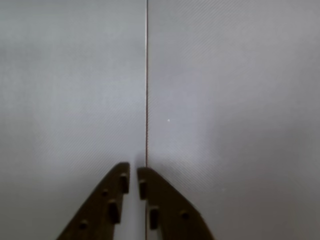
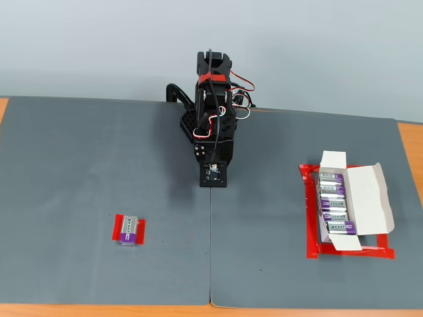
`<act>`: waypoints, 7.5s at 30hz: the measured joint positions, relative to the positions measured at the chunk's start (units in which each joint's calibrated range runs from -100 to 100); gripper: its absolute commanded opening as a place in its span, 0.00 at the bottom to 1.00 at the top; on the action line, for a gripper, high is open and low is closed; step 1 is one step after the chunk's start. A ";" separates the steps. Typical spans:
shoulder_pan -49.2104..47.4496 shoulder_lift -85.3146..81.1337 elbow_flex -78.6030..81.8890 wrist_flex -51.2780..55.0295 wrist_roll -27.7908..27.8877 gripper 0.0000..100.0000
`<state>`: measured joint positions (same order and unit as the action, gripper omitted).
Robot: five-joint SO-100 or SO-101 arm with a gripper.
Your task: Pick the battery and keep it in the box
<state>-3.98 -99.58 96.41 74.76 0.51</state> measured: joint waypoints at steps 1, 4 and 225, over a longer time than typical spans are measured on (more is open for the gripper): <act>0.00 0.00 0.00 0.00 0.00 0.02; 0.00 0.00 0.00 0.00 0.00 0.02; 24.69 105.27 -63.49 -40.94 18.90 0.14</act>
<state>20.71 5.69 32.91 33.82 19.41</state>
